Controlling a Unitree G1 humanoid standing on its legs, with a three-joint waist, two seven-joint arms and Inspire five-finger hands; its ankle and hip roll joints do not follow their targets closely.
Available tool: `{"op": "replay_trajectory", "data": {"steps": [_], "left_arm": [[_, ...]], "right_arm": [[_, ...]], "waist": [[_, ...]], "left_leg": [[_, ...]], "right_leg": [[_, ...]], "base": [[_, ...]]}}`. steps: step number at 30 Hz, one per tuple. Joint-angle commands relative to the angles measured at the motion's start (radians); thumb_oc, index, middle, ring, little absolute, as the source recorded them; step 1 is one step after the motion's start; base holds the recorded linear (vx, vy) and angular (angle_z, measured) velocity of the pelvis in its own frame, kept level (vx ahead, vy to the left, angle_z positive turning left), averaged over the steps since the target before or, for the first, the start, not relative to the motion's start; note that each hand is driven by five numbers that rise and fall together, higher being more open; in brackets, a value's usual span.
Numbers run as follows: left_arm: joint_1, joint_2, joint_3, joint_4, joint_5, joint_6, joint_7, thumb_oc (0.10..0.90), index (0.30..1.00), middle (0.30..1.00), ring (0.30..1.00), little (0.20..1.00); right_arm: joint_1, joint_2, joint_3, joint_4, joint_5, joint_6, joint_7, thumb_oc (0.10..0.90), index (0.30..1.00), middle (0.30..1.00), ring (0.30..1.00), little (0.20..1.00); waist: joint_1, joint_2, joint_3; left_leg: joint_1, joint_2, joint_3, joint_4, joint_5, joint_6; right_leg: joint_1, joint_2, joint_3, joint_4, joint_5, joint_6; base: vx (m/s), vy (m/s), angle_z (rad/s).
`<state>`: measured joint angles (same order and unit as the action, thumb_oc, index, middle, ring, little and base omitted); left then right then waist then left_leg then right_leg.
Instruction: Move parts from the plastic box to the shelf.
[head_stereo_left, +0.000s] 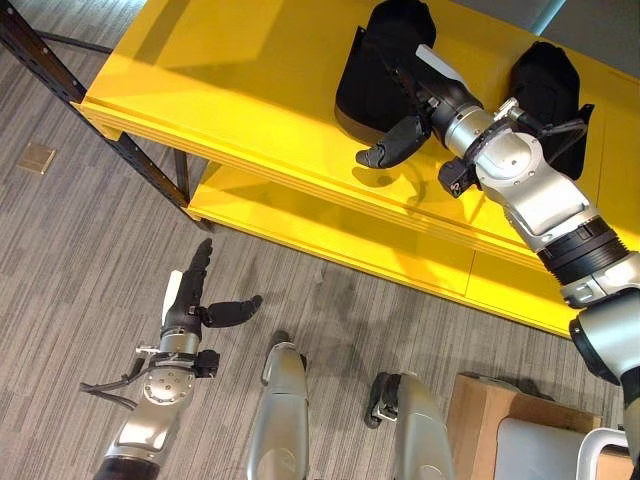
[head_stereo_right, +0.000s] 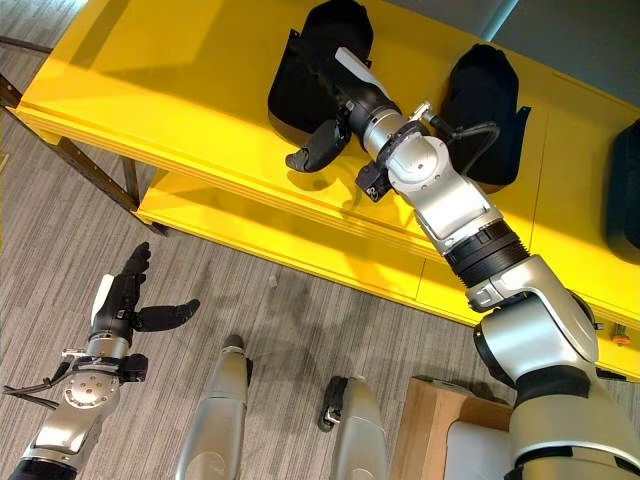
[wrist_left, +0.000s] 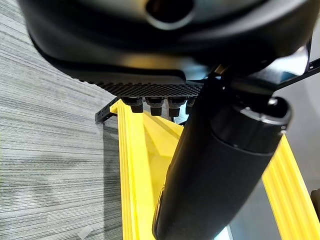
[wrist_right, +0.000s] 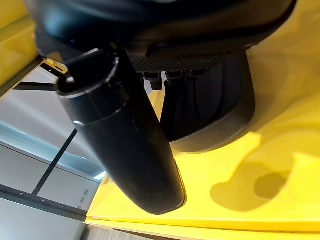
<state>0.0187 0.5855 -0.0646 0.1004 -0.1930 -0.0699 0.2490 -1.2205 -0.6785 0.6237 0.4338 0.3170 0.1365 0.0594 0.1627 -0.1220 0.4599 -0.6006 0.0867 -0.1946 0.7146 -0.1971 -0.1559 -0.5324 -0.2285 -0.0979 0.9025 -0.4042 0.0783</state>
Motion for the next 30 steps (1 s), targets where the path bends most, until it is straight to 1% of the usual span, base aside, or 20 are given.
{"op": "replay_trajectory", "data": {"steps": [1,4,5,8,10,11,12,13,15,17,18,19,20,21,23,24,26,27,29,30], "left_arm": [[-0.014,0.077,0.061,-0.084,-0.014,-0.064,0.012,0.9,1.0,1.0,1.0,1.0],[-0.019,0.08,0.055,-0.081,-0.008,-0.059,0.009,0.9,1.0,1.0,1.0,1.0],[-0.022,0.08,0.054,-0.08,-0.006,-0.058,0.009,0.9,1.0,1.0,1.0,1.0],[-0.023,0.082,0.053,-0.079,0.002,-0.051,0.007,0.9,1.0,1.0,1.0,1.0],[-0.024,0.081,0.055,-0.079,0.014,-0.044,0.005,0.9,1.0,1.0,1.0,1.0],[-0.022,0.079,0.057,-0.083,0.017,-0.043,0.004,0.9,1.0,1.0,1.0,1.0],[-0.022,0.081,0.055,-0.083,0.017,-0.043,0.004,0.9,1.0,1.0,1.0,1.0],[-0.019,0.075,0.058,-0.086,0.021,-0.04,0.001,0.9,1.0,1.0,1.0,1.0],[-0.016,0.076,0.057,-0.088,0.024,-0.04,-0.001,0.9,1.0,1.0,1.0,1.0],[-0.004,0.066,0.07,-0.094,0.032,-0.036,-0.005,0.9,1.0,1.0,1.0,1.0],[-0.004,0.069,0.067,-0.095,0.032,-0.036,-0.005,0.9,1.0,1.0,1.0,1.0],[0.008,0.061,0.077,-0.1,0.035,-0.036,-0.01,0.9,1.0,1.0,1.0,1.0],[0.008,0.063,0.074,-0.101,0.035,-0.036,-0.01,0.9,1.0,1.0,1.0,1.0],[0.025,0.053,0.086,-0.107,0.038,-0.037,-0.014,0.9,1.0,1.0,1.0,1.0],[0.04,0.047,0.093,-0.116,0.038,-0.039,-0.019,0.9,1.0,1.0,1.0,1.0],[0.052,0.039,0.098,-0.119,0.037,-0.041,-0.024,0.9,1.0,1.0,1.0,1.0],[0.072,0.032,0.106,-0.125,0.038,-0.043,-0.028,0.9,1.0,1.0,1.0,1.0],[0.083,0.026,0.112,-0.127,0.039,-0.045,-0.03,0.9,1.0,1.0,1.0,1.0],[0.108,0.023,0.119,-0.128,0.039,-0.046,-0.039,0.9,1.0,1.0,1.0,1.0],[0.108,0.024,0.118,-0.128,0.039,-0.046,-0.039,0.9,1.0,1.0,1.0,1.0]], "right_arm": [[-0.161,-0.047,-0.015,-0.068,-0.008,-0.089,-0.043,0.9,1.0,1.0,1.0,1.0],[-0.141,-0.062,-0.034,-0.101,-0.01,-0.096,-0.054,0.9,1.0,1.0,1.0,1.0],[-0.13,-0.067,-0.046,-0.109,-0.012,-0.101,-0.058,0.9,1.0,1.0,1.0,1.0],[-0.095,-0.086,-0.078,-0.149,-0.012,-0.107,-0.067,0.9,1.0,1.0,1.0,1.0],[-0.014,-0.109,-0.144,-0.211,0.003,-0.121,-0.079,0.9,1.0,1.0,1.0,1.0],[0.007,-0.121,-0.159,-0.233,0.01,-0.127,-0.08,0.9,1.0,1.0,1.0,1.0],[0.014,-0.123,-0.165,-0.239,0.009,-0.125,-0.08,0.9,1.0,1.0,1.0,1.0],[0.074,-0.137,-0.214,-0.273,0.033,-0.139,-0.086,0.9,1.0,1.0,1.0,1.0],[0.115,-0.15,-0.237,-0.304,0.044,-0.14,-0.079,0.9,1.0,1.0,1.0,1.0],[0.219,-0.187,-0.313,-0.365,0.096,-0.166,-0.08,0.9,1.0,1.0,1.0,1.0],[0.231,-0.188,-0.322,-0.372,0.096,-0.163,-0.08,0.9,1.0,1.0,1.0,1.0],[0.292,-0.223,-0.36,-0.42,0.125,-0.18,-0.066,0.9,1.0,1.0,1.0,1.0],[0.304,-0.224,-0.37,-0.427,0.124,-0.178,-0.065,0.9,1.0,1.0,1.0,1.0],[0.383,-0.247,-0.417,-0.462,0.168,-0.194,-0.047,0.9,1.0,1.0,1.0,1.0],[0.486,-0.273,-0.485,-0.515,0.218,-0.215,-0.034,0.9,1.0,1.0,1.0,1.0],[0.549,-0.272,-0.515,-0.532,0.251,-0.219,-0.016,0.9,1.0,1.0,1.0,1.0],[0.657,-0.296,-0.584,-0.579,0.278,-0.231,0.002,0.9,1.0,1.0,1.0,1.0],[0.721,-0.287,-0.613,-0.592,0.304,-0.239,0.013,0.9,1.0,1.0,1.0,1.0],[0.829,-0.308,-0.672,-0.631,0.323,-0.233,0.046,0.9,1.0,1.0,1.0,1.0],[0.832,-0.308,-0.674,-0.632,0.323,-0.233,0.047,0.9,1.0,1.0,1.0,1.0]], "waist": [[-0.01,-0.029,-0.06],[-0.015,-0.028,-0.061],[-0.019,-0.027,-0.065],[-0.026,-0.025,-0.068],[-0.04,-0.021,-0.074],[-0.046,-0.02,-0.077],[-0.044,-0.021,-0.077],[-0.059,-0.016,-0.08],[-0.06,-0.017,-0.082],[-0.083,-0.012,-0.087],[-0.079,-0.014,-0.09],[-0.1,-0.013,-0.099],[-0.095,-0.014,-0.1],[-0.113,-0.012,-0.108],[-0.13,-0.009,-0.117],[-0.138,-0.006,-0.122],[-0.154,-0.002,-0.139],[-0.16,0.002,-0.148],[-0.167,0.006,-0.168],[-0.166,0.006,-0.167]], "left_leg": [[0.023,0.04,-0.042,-0.007,-0.014,0.049],[0.032,0.041,-0.04,-0.004,-0.023,0.05],[0.031,0.041,-0.04,-0.012,-0.014,0.05],[0.036,0.042,-0.037,-0.017,-0.013,0.051],[0.047,0.044,-0.03,-0.023,-0.011,0.053],[0.052,0.046,-0.028,-0.027,-0.011,0.053],[0.055,0.047,-0.028,-0.029,-0.01,0.053],[0.064,0.051,-0.022,-0.035,-0.008,0.053],[0.072,0.054,-0.018,-0.043,-0.005,0.053],[0.097,0.063,-0.008,-0.062,-0.004,0.05],[0.098,0.063,-0.008,-0.072,0.007,0.051],[0.113,0.071,-0.001,-0.095,0.018,0.048],[0.118,0.072,0.0,-0.1,0.021,0.048],[0.134,0.077,0.007,-0.124,0.033,0.046],[0.16,0.085,0.012,-0.169,0.055,0.043],[0.175,0.09,0.016,-0.194,0.067,0.041],[0.21,0.098,0.029,-0.249,0.093,0.038],[0.228,0.103,0.035,-0.282,0.106,0.038],[0.272,0.112,0.046,-0.348,0.134,0.032],[0.275,0.112,0.046,-0.35,0.135,0.031]], "right_leg": [[0.113,-0.047,0.025,-0.14,0.1,0.027],[0.12,-0.046,0.03,-0.14,0.094,0.027],[0.118,-0.046,0.03,-0.146,0.103,0.027],[0.121,-0.046,0.033,-0.153,0.107,0.027],[0.127,-0.045,0.039,-0.166,0.114,0.028],[0.129,-0.044,0.041,-0.171,0.116,0.028],[0.131,-0.044,0.04,-0.173,0.117,0.028],[0.134,-0.041,0.047,-0.183,0.125,0.03],[0.139,-0.039,0.049,-0.19,0.128,0.03],[0.156,-0.034,0.054,-0.213,0.135,0.032],[0.156,-0.034,0.053,-0.221,0.144,0.032],[0.166,-0.028,0.056,-0.246,0.154,0.034],[0.171,-0.027,0.055,-0.252,0.157,0.034],[0.187,-0.02,0.054,-0.283,0.171,0.038],[0.208,-0.011,0.051,-0.329,0.194,0.045],[0.219,-0.009,0.049,-0.355,0.205,0.05],[0.248,-0.002,0.043,-0.414,0.228,0.057],[0.262,0.001,0.04,-0.443,0.241,0.061],[0.298,0.004,0.034,-0.505,0.264,0.068],[0.3,0.004,0.033,-0.507,0.265,0.068]], "base": [[0.0,0.0,0.0],[0.0,0.0,0.0],[0.0,0.0,0.0],[-0.01,0.0,-0.01],[-0.02,0.006,-0.03],[-0.02,0.001,-0.04],[-0.02,0.007,-0.06],[-0.02,0.006,-0.1],[-0.02,0.001,-0.08],[-0.01,0.002,-0.07],[-0.01,0.005,-0.09],[-0.01,0.001,-0.1],[0.0,-0.001,-0.09],[0.01,-0.007,-0.22],[0.02,-0.004,-0.21],[0.03,0.003,-0.05],[0.05,-0.003,-0.09],[0.06,-0.004,-0.14],[0.06,-0.004,-0.12],[0.05,-0.004,-0.15]]}}
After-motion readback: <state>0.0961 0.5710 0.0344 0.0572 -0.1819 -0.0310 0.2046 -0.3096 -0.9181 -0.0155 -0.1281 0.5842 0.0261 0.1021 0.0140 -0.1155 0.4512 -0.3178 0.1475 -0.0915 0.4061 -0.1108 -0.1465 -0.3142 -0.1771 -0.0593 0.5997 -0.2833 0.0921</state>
